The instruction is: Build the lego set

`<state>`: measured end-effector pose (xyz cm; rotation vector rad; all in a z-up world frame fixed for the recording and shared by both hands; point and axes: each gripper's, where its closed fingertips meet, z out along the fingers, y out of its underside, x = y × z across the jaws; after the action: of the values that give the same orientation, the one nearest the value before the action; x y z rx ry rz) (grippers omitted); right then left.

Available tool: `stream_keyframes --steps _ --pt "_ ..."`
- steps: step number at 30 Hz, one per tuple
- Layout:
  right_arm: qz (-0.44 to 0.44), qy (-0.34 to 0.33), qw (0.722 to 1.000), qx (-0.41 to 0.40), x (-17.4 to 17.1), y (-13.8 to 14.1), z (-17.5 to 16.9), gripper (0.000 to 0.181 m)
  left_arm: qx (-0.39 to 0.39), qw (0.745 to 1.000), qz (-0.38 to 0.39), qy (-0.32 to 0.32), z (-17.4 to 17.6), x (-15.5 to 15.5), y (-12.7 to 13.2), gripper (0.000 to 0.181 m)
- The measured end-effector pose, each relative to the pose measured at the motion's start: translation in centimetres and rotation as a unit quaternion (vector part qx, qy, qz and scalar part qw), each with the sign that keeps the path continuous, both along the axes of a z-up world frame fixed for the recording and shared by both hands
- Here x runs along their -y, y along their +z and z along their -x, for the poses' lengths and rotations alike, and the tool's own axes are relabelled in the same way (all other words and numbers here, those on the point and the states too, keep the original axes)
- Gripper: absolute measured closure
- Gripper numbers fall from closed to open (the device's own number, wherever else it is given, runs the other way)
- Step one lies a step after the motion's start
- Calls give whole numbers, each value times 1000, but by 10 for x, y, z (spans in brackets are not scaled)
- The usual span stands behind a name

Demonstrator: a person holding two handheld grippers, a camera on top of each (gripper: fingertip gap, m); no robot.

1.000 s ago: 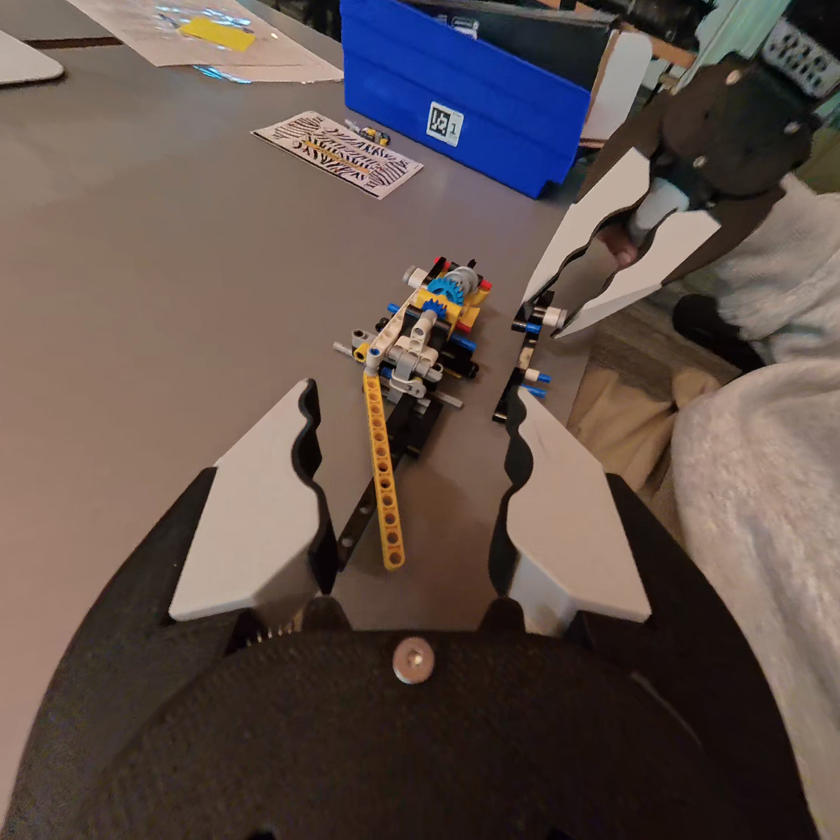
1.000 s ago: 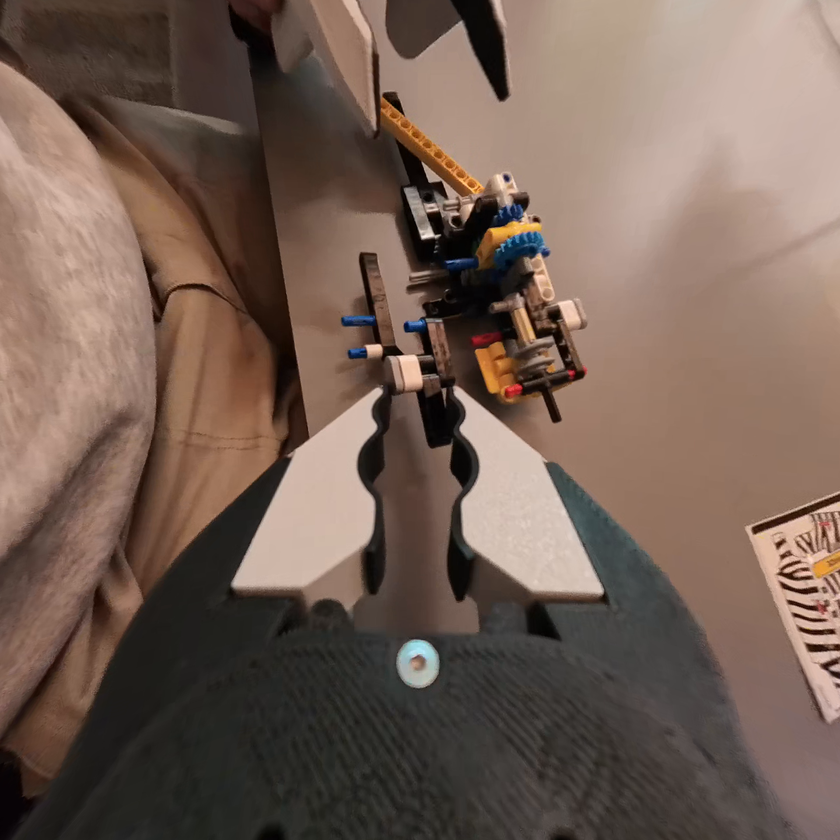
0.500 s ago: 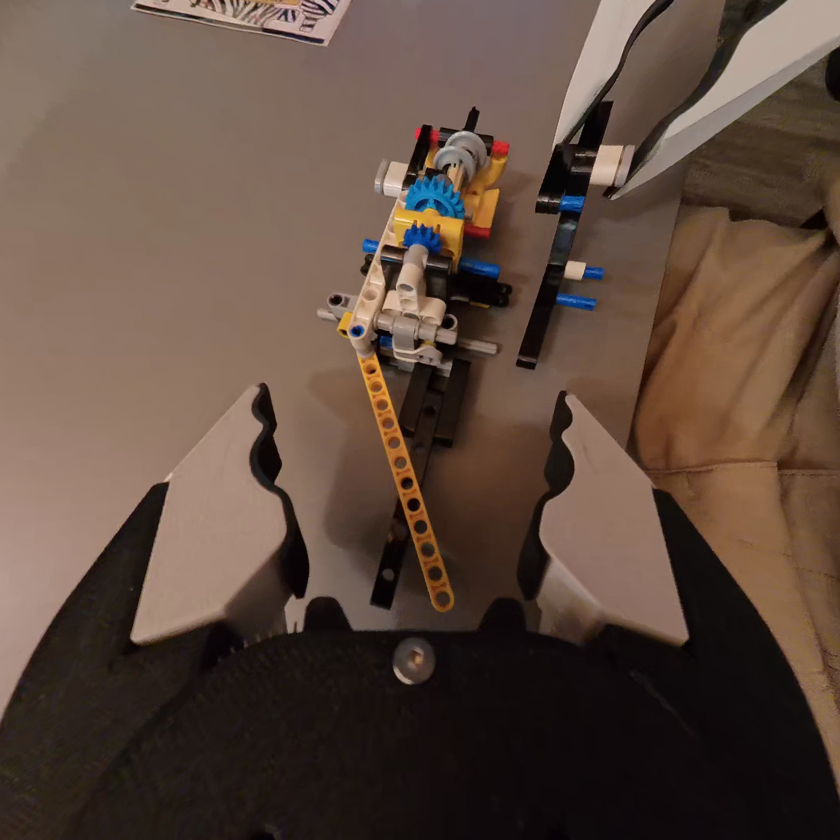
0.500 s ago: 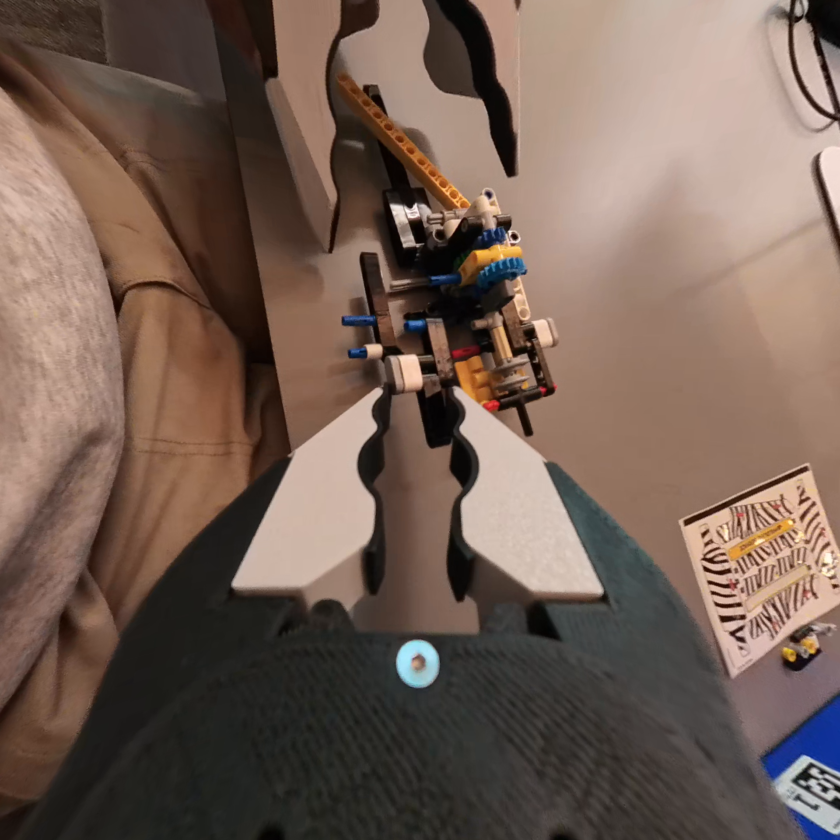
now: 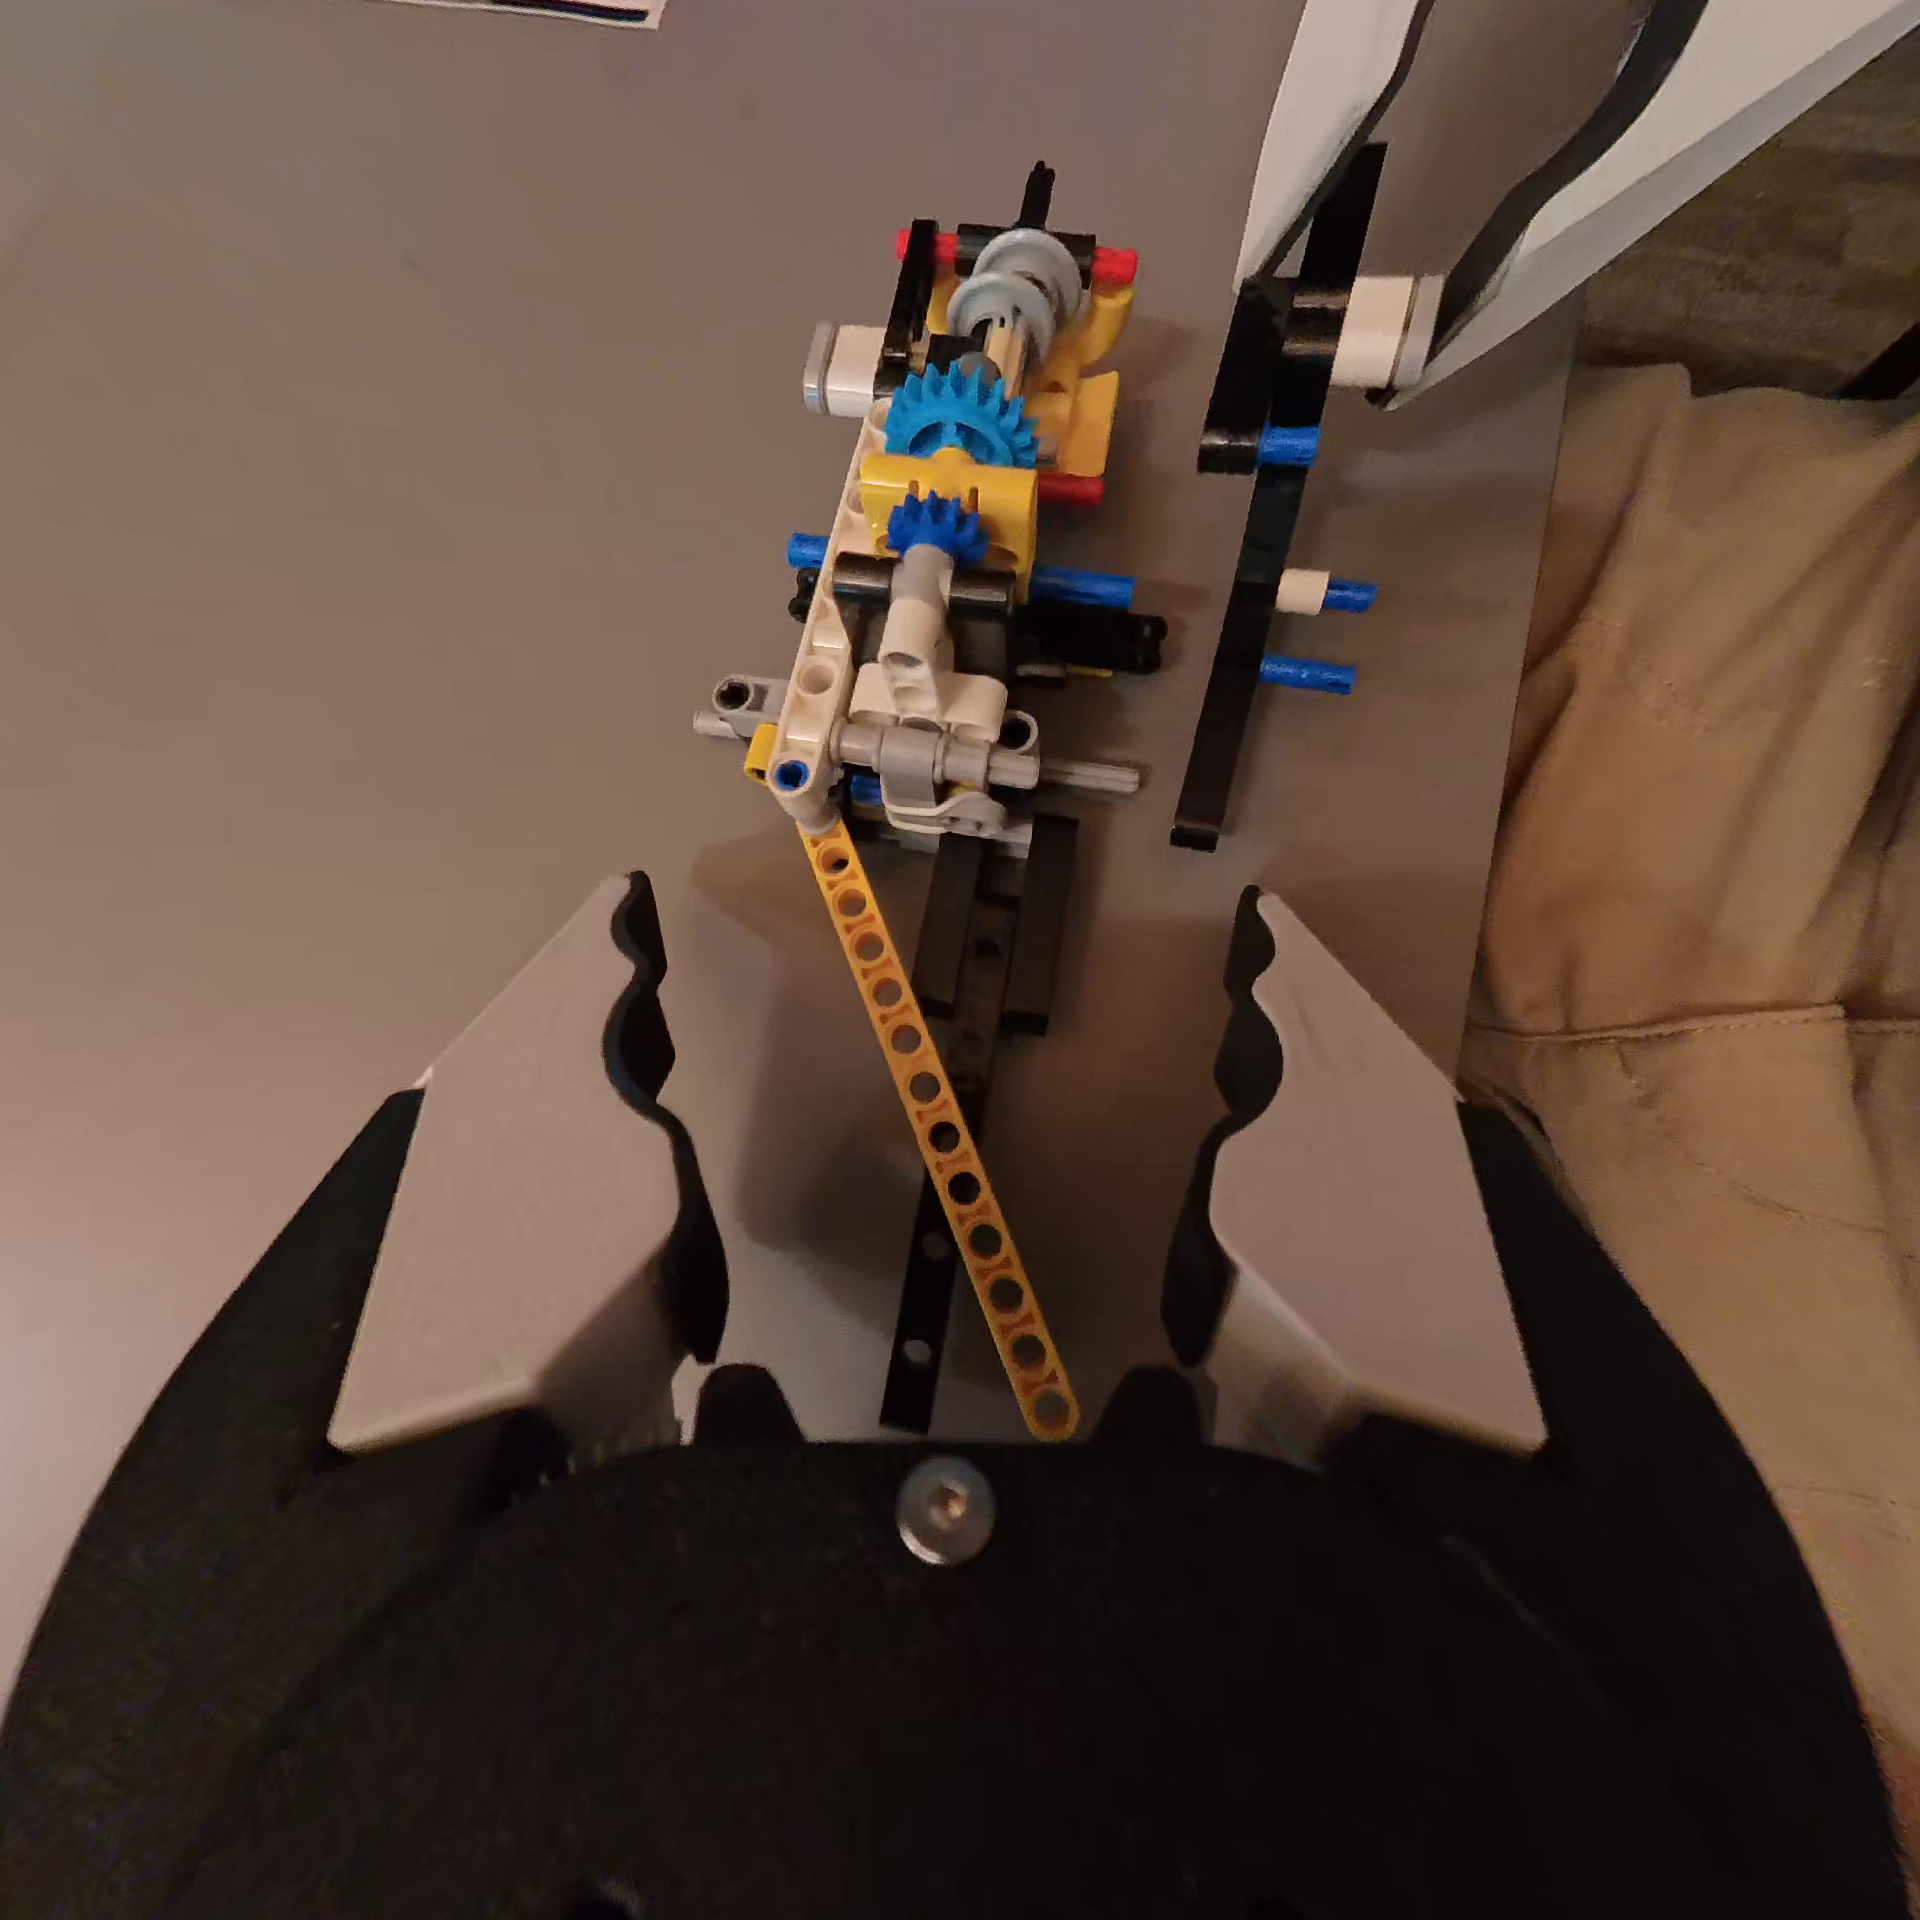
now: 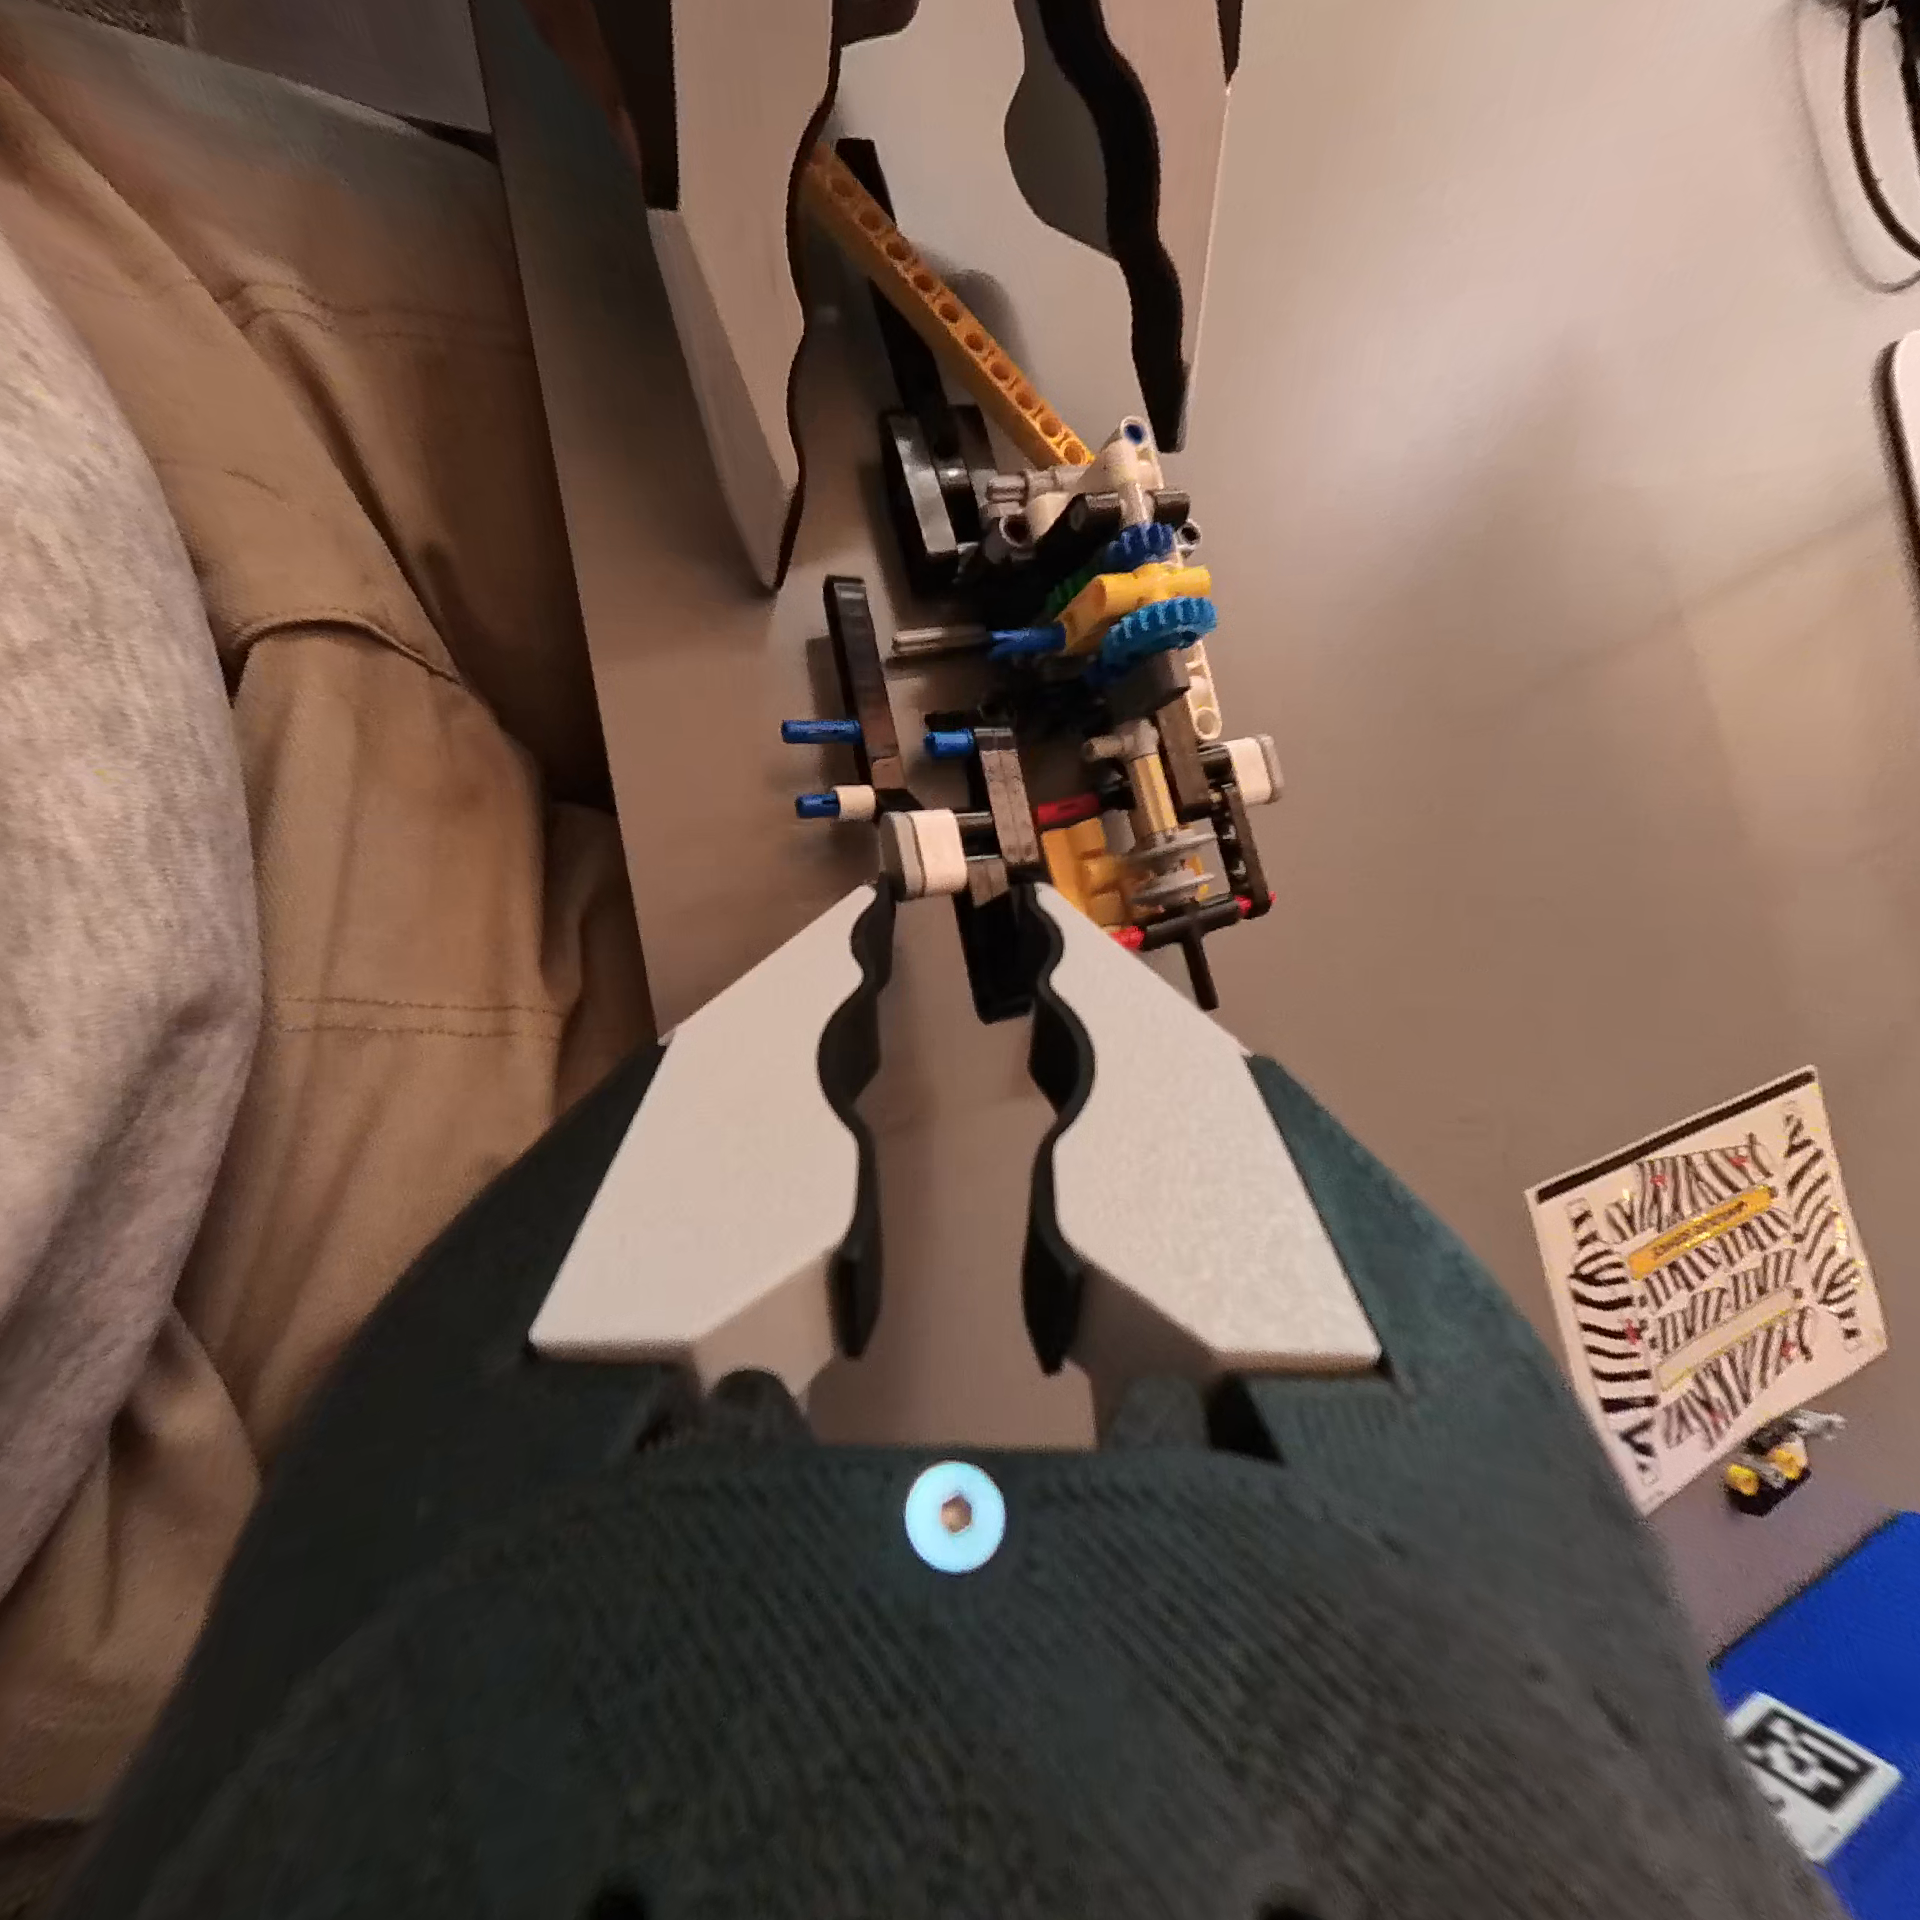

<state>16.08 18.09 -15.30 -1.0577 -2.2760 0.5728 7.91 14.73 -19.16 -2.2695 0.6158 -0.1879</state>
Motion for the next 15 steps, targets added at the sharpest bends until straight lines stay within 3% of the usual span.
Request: stream_keyframes --steps 2,6,15 --pt "1 -2 1000 2 -1 -2 -1 158 0 1000 -3 1 0 0 1 75" --pt "10 -5 1000 1 -4 -4 -3 159 13 1000 2 2 0 3 1 101" --pt "30 -5 1000 -3 -3 -4 -4 159 32 999 17 2 1 6 0 115"
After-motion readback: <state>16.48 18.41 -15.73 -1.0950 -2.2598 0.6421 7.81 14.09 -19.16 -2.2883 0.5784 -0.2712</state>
